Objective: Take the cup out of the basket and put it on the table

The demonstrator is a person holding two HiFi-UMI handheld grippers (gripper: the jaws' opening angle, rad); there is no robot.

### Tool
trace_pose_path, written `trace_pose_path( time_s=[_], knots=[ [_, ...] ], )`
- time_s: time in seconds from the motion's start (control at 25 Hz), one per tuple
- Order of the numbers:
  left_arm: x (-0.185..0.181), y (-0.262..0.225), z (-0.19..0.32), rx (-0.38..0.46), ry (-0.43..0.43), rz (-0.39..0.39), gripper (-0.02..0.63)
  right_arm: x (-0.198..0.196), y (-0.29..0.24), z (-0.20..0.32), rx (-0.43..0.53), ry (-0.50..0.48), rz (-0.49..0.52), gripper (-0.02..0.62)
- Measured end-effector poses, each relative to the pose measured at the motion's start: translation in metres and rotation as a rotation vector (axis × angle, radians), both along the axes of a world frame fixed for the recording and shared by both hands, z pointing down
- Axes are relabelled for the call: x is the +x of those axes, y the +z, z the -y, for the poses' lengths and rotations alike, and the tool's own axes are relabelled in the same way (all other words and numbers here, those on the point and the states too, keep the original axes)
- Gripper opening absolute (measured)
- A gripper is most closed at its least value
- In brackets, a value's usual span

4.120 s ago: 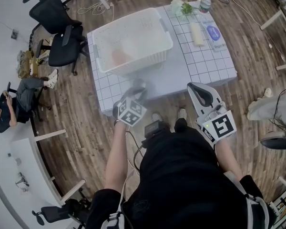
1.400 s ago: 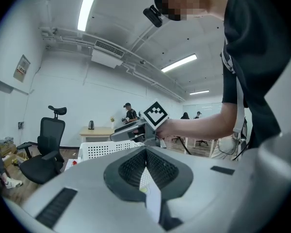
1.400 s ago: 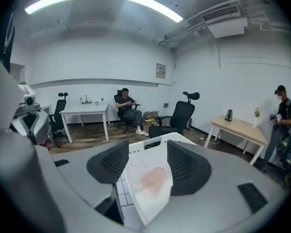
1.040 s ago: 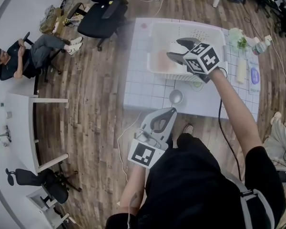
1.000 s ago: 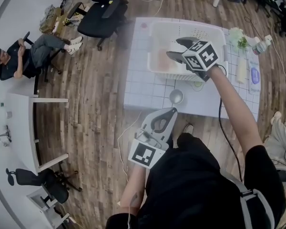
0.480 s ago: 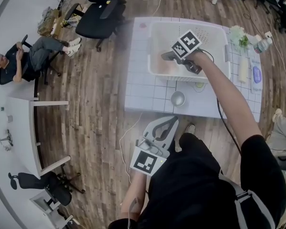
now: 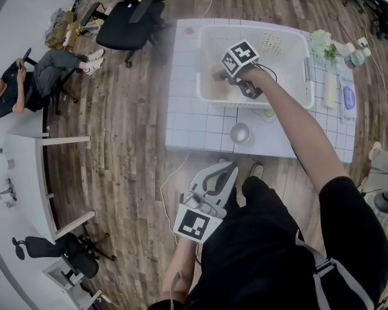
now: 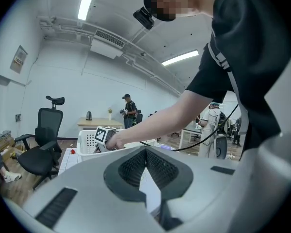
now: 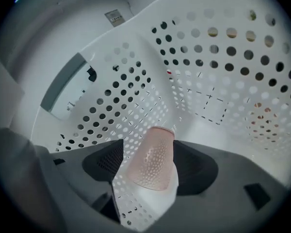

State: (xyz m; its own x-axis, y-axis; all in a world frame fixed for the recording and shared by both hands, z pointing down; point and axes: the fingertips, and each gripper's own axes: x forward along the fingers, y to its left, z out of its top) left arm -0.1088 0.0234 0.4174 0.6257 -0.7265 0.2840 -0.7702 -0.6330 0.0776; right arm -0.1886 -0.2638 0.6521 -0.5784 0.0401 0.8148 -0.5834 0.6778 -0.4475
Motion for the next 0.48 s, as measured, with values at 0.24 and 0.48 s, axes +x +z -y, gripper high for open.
trace_pose_path(
  time_s=[0.24,0.48],
  knots=[
    [0.000,0.010,-0.005,-0.031,0.004,0.009,0.009,-0.003,0.021,-0.004,-0.054,0.023,-0.049,0.314],
    [-0.002,0.012,-0.006,-0.036,-0.005,0.003,0.009,-0.002,0.034,-0.007,-0.069,0.028,-0.071,0.314]
  ],
)
